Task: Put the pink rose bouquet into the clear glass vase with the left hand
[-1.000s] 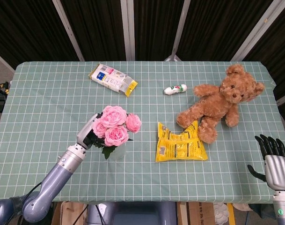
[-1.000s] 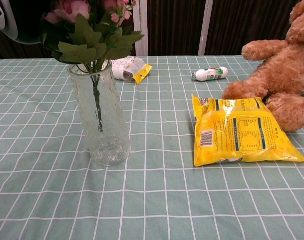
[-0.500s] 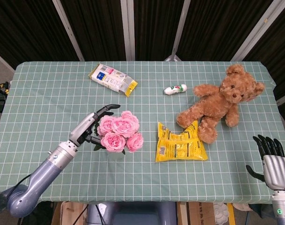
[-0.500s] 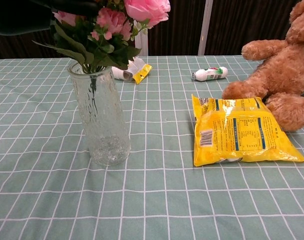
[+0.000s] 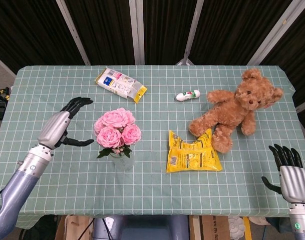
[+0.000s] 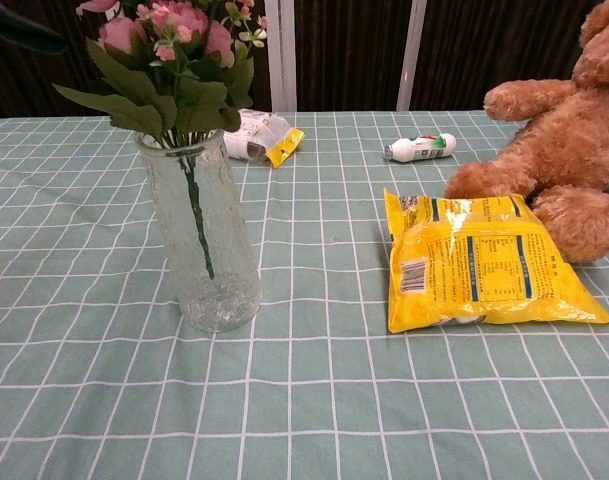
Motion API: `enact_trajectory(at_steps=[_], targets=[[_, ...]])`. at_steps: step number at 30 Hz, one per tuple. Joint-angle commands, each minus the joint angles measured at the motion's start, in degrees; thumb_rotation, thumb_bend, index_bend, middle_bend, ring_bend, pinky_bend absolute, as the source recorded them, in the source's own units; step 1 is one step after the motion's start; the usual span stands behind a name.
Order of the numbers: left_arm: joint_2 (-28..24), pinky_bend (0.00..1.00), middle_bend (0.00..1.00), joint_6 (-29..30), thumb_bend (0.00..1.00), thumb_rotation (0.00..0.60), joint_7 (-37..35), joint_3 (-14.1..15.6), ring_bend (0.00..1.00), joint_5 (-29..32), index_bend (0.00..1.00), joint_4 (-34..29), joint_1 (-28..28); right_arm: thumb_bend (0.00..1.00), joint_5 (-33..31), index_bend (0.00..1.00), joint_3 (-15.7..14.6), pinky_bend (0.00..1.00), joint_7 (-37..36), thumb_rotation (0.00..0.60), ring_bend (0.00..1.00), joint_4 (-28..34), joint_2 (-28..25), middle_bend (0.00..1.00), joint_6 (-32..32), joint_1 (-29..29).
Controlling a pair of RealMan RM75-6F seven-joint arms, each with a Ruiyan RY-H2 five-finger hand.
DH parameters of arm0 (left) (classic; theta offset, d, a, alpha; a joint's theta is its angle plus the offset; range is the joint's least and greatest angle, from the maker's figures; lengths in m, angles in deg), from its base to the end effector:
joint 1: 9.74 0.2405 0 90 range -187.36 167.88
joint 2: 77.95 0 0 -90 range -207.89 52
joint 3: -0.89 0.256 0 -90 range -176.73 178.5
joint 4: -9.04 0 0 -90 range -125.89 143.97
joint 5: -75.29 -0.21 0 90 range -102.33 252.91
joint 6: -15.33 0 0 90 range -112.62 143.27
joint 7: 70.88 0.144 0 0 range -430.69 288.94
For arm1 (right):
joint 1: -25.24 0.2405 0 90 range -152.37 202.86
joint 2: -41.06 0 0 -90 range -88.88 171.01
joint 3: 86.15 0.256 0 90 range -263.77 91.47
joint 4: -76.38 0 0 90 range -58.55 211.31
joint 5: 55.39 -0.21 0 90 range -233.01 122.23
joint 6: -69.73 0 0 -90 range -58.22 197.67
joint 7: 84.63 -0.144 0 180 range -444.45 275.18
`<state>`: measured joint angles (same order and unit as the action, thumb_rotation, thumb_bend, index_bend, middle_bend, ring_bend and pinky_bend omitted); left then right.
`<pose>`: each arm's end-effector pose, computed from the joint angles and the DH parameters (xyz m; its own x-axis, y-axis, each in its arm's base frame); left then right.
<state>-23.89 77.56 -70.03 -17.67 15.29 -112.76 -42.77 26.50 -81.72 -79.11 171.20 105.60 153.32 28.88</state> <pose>-0.1159 0.3023 0.1588 0.0196 0.2104 0.9774 0.9698 -0.2417 0.0326 -0.3140 -0.1791 0.1566 0.4280 -0.0194 0.9036 -0.9007 0.0733 0.4283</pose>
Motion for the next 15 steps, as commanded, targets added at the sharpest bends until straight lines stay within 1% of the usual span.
enact_trajectory(at_steps=[1, 4, 7, 9, 11, 13, 15], targets=[[-2.59, 0.1, 0.1, 13.19, 0.12, 0.6, 16.07, 7.65, 0.0, -6.36, 0.17, -4.28, 6.37, 0.24, 0.05, 0.11, -0.02, 0.0, 0.16, 0.6, 0.06, -0.01, 0.05, 0.11, -0.04, 0.05], [-0.86, 0.1, 0.11, 18.88, 0.12, 0.6, 20.36, 12.31, 0.0, -14.51, 0.17, -2.88, 10.86, 0.24, 0.22, 0.11, -0.13, 0.0, 0.3, 0.6, 0.06, -0.03, 0.15, 0.11, -0.14, 0.11], [0.65, 0.1, 0.11, 22.29, 0.12, 0.6, 20.83, 16.27, 0.0, -21.23, 0.17, -0.17, 14.61, 0.24, 0.7, 0.11, -0.23, 0.0, 0.23, 0.6, 0.06, 0.04, 0.09, 0.11, 0.1, 0.09], [2.67, 0.1, 0.1, 25.83, 0.12, 0.6, 20.76, 19.8, 0.0, -26.37, 0.17, 4.33, 18.44, 0.24, 1.34, 0.11, -0.3, 0.0, 0.18, 0.6, 0.06, -0.04, -0.03, 0.11, 0.66, -0.03], [5.09, 0.1, 0.1, 28.63, 0.12, 0.6, 20.59, 21.61, 0.0, -28.05, 0.17, 8.63, 21.46, 0.24, 2.03, 0.11, -0.45, 0.0, 0.35, 0.6, 0.06, -0.18, -0.2, 0.11, 1.21, -0.17], [7.22, 0.1, 0.1, 30.25, 0.12, 0.6, 20.06, 22.13, 0.0, -27.87, 0.17, 11.89, 23.44, 0.24, 2.6, 0.11, -0.69, 0.0, 0.16, 0.6, 0.06, -0.16, -0.46, 0.11, 1.35, -0.23], [8.9, 0.09, 0.09, 30.58, 0.12, 0.6, 19.0, 22.46, 0.0, -26.95, 0.17, 14.74, 24.77, 0.24, 3.21, 0.11, -0.98, 0.0, -0.24, 0.6, 0.06, -0.12, -0.79, 0.11, 1.29, -0.21]])
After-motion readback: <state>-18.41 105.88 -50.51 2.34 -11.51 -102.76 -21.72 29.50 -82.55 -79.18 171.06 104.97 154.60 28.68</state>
